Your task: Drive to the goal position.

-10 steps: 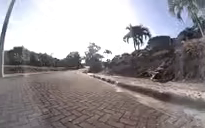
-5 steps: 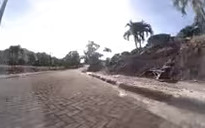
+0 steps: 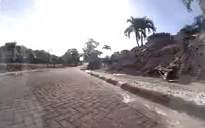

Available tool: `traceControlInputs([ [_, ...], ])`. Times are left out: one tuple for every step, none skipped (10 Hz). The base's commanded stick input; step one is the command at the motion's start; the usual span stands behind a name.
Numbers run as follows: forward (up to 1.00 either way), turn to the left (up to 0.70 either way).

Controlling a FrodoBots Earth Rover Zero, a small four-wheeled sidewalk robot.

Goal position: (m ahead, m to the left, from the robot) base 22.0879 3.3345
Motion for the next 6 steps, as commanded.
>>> traceControlInputs([
  [1.0, 0.27],
  [1.0, 0.27],
  [1.0, 0.27],
  [1.0, 0.27],
  [1.0, 0.27],
  [1.0, 0.27],
])
